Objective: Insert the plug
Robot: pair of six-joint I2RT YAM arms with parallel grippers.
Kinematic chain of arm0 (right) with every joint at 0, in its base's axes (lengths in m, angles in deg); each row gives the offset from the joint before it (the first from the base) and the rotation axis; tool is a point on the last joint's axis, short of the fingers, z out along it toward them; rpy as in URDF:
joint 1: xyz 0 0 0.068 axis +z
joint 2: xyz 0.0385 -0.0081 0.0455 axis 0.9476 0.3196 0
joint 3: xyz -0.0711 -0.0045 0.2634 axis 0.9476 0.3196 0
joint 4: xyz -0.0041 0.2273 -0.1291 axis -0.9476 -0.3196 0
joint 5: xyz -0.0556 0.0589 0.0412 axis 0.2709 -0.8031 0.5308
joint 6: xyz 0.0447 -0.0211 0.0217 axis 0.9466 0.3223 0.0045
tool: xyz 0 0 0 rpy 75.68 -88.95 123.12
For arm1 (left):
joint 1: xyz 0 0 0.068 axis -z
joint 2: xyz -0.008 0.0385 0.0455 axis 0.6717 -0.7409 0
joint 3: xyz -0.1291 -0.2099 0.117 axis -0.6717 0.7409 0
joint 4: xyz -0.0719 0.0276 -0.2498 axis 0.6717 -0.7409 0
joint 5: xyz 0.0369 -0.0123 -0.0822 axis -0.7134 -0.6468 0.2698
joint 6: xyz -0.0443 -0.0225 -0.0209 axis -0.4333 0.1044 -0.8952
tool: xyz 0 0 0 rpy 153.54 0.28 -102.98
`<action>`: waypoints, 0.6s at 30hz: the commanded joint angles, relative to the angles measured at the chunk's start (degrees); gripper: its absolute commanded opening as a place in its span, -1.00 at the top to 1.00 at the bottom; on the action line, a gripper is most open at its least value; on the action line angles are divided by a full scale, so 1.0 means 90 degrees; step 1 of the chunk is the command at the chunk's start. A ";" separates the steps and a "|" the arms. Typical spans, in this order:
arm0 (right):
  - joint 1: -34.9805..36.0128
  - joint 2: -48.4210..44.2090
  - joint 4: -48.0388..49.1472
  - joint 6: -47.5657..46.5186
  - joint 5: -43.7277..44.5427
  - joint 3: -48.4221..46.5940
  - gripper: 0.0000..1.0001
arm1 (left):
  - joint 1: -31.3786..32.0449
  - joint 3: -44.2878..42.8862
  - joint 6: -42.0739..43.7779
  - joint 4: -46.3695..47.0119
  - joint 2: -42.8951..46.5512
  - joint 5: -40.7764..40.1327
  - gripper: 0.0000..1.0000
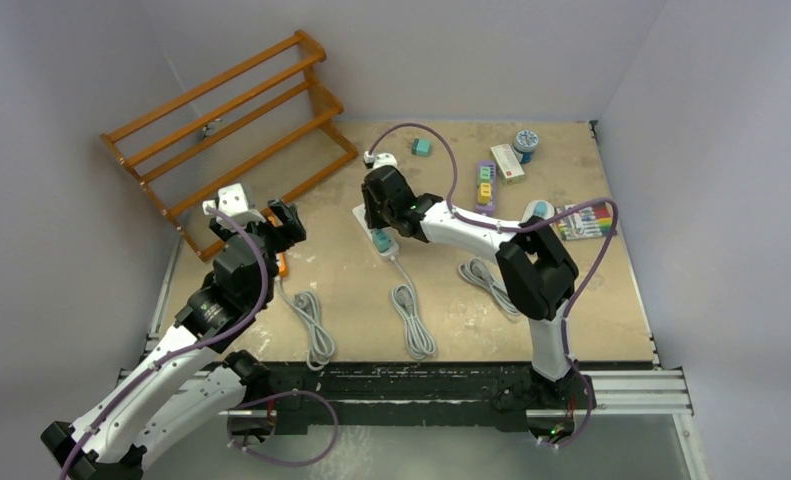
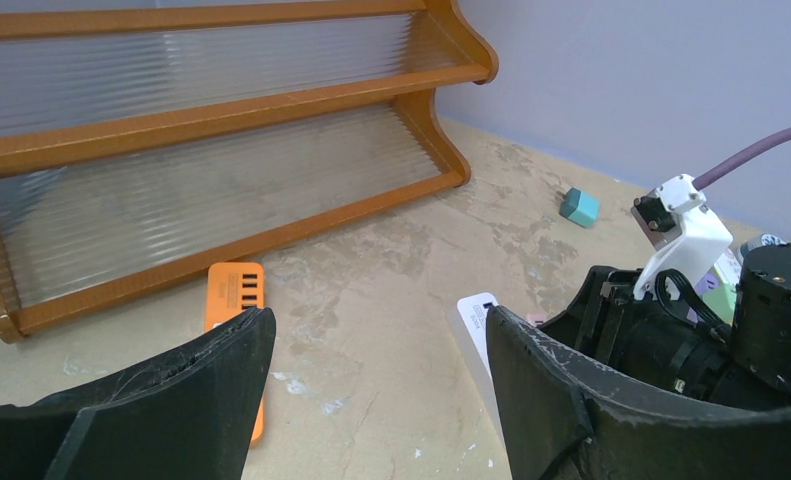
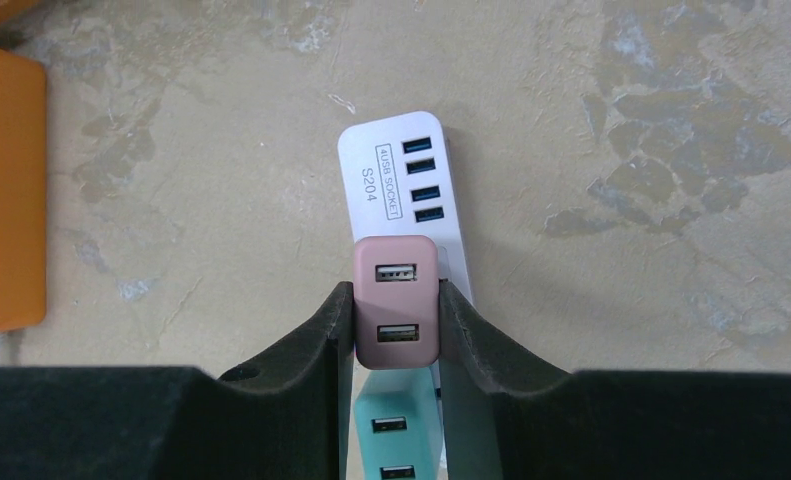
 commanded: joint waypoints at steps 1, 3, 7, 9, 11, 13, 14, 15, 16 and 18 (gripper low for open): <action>0.0060 0.0011 -0.0071 -0.0112 0.0320 -0.0313 1.00 | -0.0002 -0.0020 -0.0031 0.0156 0.0043 0.0044 -0.52; 0.0065 0.0020 -0.0091 -0.0143 0.0339 -0.0293 1.00 | 0.0003 -0.0016 -0.0037 0.0161 0.0036 0.0053 -0.52; 0.0073 0.0049 -0.0078 -0.0271 0.0249 -0.0314 1.00 | 0.0003 -0.0020 -0.0040 0.0162 0.0020 0.0073 -0.52; 0.0083 0.0073 -0.0098 -0.0355 0.0206 -0.0350 1.00 | -0.0001 -0.0018 -0.0034 0.0156 0.0009 0.0073 -0.52; 0.0093 0.0101 -0.0138 -0.0410 0.0163 -0.0394 1.00 | 0.0003 -0.0018 -0.0034 0.0165 0.0008 0.0073 -0.52; 0.0094 0.0131 -0.0178 -0.0470 0.0113 -0.0430 1.00 | 0.0001 -0.0014 -0.0033 0.0166 0.0005 0.0073 -0.52; 0.0094 0.0160 -0.0198 -0.0482 0.0098 -0.0455 1.00 | 0.0003 -0.0020 -0.0035 0.0166 -0.0002 0.0073 -0.52; 0.0099 0.0179 -0.0223 -0.0495 0.0088 -0.0462 1.00 | 0.0003 -0.0016 -0.0035 0.0166 -0.0001 0.0073 -0.52; 0.0103 0.0191 -0.0251 -0.0496 0.0074 -0.0476 1.00 | 0.0001 -0.0019 -0.0034 0.0166 -0.0004 0.0073 -0.52; 0.0111 0.0215 -0.0255 -0.0507 0.0014 -0.0483 1.00 | 0.0003 -0.0021 -0.0035 0.0166 0.0003 0.0081 -0.52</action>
